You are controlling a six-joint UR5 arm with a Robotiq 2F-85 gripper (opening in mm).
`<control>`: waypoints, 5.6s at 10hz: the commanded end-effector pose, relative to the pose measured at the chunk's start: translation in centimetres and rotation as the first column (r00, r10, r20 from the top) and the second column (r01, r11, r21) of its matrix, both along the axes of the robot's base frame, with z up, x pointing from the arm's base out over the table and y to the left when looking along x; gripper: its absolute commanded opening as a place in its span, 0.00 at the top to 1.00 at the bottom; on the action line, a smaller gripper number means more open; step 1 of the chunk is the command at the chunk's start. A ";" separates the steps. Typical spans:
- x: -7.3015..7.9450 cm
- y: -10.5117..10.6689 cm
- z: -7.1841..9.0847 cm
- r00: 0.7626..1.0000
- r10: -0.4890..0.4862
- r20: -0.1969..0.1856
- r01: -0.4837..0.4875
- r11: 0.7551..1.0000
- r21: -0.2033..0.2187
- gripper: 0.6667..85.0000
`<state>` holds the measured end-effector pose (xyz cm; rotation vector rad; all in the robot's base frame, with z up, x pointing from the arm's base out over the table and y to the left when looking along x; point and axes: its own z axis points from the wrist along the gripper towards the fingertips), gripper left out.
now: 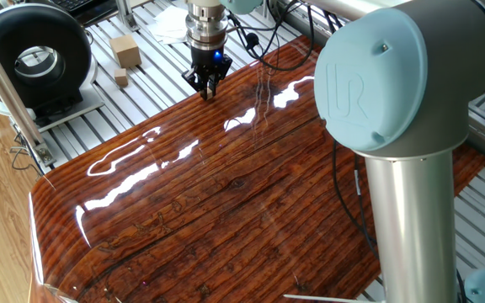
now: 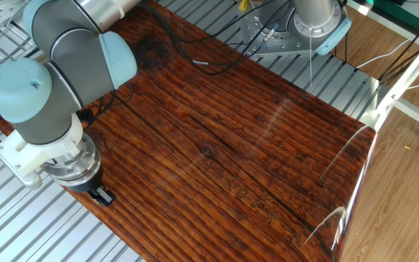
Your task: Hold a small block with the gripper and sweep it from left to right on the table
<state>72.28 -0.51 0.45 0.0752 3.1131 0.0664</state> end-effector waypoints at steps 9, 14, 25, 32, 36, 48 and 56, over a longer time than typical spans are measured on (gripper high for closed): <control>0.1 0.8 0.0 1.000 -0.021 0.008 0.021 1.000 0.007 1.00; -0.2 1.1 0.4 1.000 -0.022 0.005 0.022 1.000 0.018 1.00; -0.1 1.7 0.3 1.000 -0.026 -0.005 0.026 0.999 0.018 1.00; -0.5 2.5 0.6 0.999 -0.035 -0.007 0.035 0.999 0.020 1.00; -0.2 3.2 -0.4 0.999 -0.049 -0.002 0.049 0.999 0.005 1.00; 0.0 3.3 0.5 0.999 -0.054 -0.010 0.054 0.999 0.003 1.00; 0.2 3.6 0.1 0.999 -0.051 0.006 0.051 0.998 0.024 1.00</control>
